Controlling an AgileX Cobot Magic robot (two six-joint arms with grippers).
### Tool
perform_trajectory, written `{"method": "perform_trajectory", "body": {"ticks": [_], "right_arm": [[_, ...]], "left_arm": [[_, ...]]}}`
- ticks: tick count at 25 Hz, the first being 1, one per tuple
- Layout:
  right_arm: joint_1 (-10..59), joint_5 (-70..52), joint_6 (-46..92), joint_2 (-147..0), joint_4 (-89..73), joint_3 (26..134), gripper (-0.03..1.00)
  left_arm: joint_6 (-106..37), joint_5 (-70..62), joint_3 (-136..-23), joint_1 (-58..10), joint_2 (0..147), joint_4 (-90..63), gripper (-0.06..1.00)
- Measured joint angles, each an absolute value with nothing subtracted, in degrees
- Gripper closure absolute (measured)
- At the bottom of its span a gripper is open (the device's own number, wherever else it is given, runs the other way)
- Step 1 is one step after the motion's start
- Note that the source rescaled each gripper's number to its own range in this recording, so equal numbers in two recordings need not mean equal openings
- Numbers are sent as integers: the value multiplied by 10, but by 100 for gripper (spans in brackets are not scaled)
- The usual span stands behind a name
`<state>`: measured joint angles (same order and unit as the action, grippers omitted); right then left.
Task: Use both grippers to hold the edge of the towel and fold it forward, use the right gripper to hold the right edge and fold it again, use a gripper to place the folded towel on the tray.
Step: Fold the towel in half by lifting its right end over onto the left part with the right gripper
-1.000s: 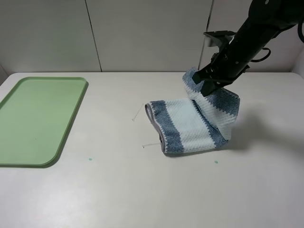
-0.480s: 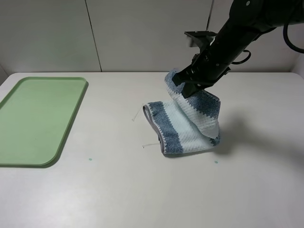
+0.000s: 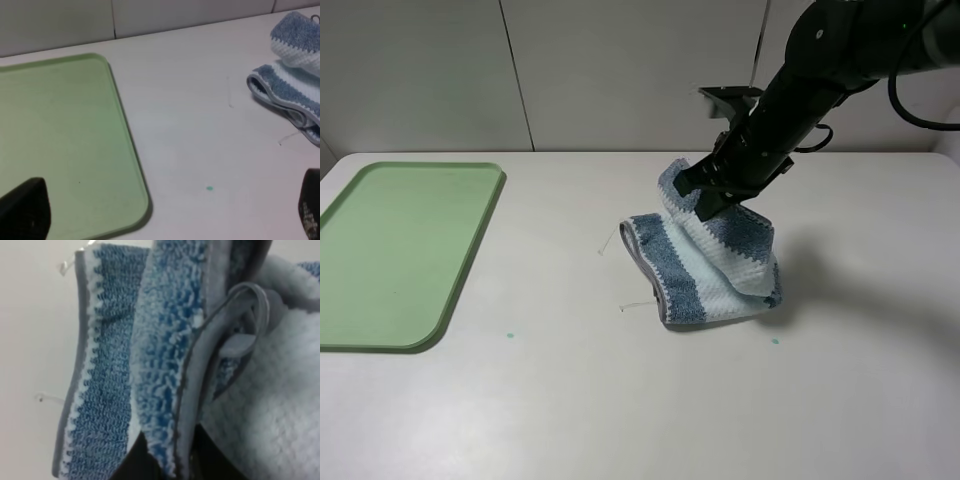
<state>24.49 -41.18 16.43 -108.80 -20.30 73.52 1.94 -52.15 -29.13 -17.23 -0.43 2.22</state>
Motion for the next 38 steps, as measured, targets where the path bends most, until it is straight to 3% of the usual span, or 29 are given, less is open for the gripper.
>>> {"method": "perform_trajectory", "body": {"ticks": [16, 18, 22, 24, 27, 38], "right_arm": [[255, -407, 164, -1129, -227, 735, 90], [255, -407, 168, -1130, -231, 735, 78], [255, -408, 185, -1130, -239, 735, 17], [255, -409, 185, -1130, -247, 735, 4], [255, -409, 185, -1130, -255, 735, -2], [259, -434, 178, -1123, -281, 735, -3]], "left_arm": [[19, -521, -291, -172, -4, 22, -5], [19, -521, -291, -172, -4, 22, -5], [19, -521, -291, -172, -4, 22, -5], [19, -521, -291, -172, -4, 22, -5], [19, -521, -291, -172, -4, 22, -5], [19, -521, -291, -172, -4, 22, -5]]}}
